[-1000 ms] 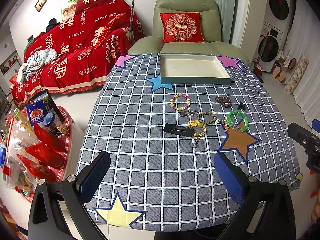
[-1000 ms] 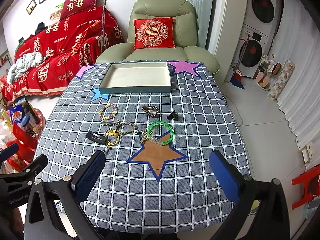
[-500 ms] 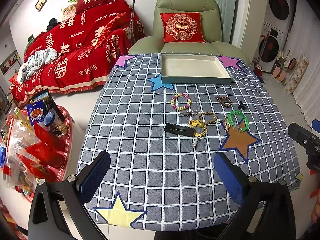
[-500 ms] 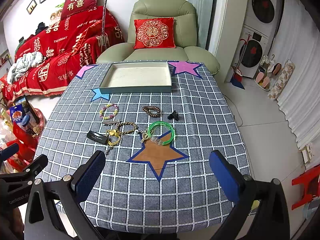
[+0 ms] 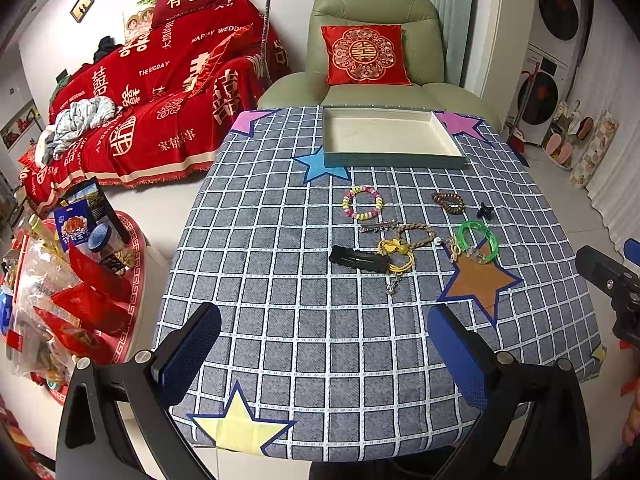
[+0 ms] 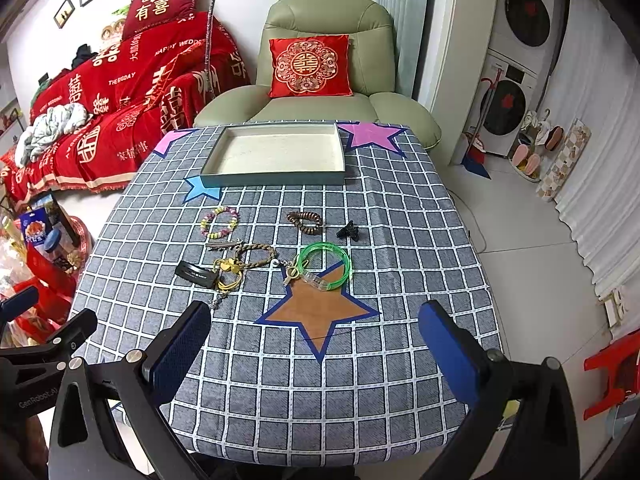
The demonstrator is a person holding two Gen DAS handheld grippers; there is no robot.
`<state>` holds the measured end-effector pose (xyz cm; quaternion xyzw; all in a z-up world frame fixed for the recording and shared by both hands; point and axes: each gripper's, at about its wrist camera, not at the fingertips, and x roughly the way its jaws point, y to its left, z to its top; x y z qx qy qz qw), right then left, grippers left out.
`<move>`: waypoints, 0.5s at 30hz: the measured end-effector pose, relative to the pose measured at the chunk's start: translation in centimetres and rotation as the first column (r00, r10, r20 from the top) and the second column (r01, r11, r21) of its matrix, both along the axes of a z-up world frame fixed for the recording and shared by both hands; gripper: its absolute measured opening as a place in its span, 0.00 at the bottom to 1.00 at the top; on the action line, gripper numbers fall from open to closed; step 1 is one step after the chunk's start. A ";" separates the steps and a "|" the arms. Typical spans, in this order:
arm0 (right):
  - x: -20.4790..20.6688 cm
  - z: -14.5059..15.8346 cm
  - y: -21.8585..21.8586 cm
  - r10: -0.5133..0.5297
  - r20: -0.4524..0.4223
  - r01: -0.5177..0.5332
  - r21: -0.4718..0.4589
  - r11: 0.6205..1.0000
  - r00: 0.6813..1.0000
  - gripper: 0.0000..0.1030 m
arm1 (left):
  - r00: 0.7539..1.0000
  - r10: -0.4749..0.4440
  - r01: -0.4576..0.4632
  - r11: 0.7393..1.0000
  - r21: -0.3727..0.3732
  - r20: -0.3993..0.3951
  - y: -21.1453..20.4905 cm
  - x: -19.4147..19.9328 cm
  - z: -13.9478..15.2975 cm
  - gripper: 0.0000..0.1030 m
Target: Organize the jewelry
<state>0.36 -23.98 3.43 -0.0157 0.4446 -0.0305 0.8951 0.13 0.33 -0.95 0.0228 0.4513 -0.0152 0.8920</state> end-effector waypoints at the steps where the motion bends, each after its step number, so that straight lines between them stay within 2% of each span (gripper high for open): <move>1: 0.0 0.0 0.0 -0.001 0.001 0.001 0.000 1.000 1.000 1.00 | 1.000 0.000 0.000 1.000 0.000 0.000 0.0 0.0 0.1 1.00; 15: 0.0 0.0 0.0 0.000 0.000 0.000 0.000 1.000 1.000 1.00 | 1.000 0.000 0.000 1.000 0.000 -0.002 0.0 0.0 0.0 1.00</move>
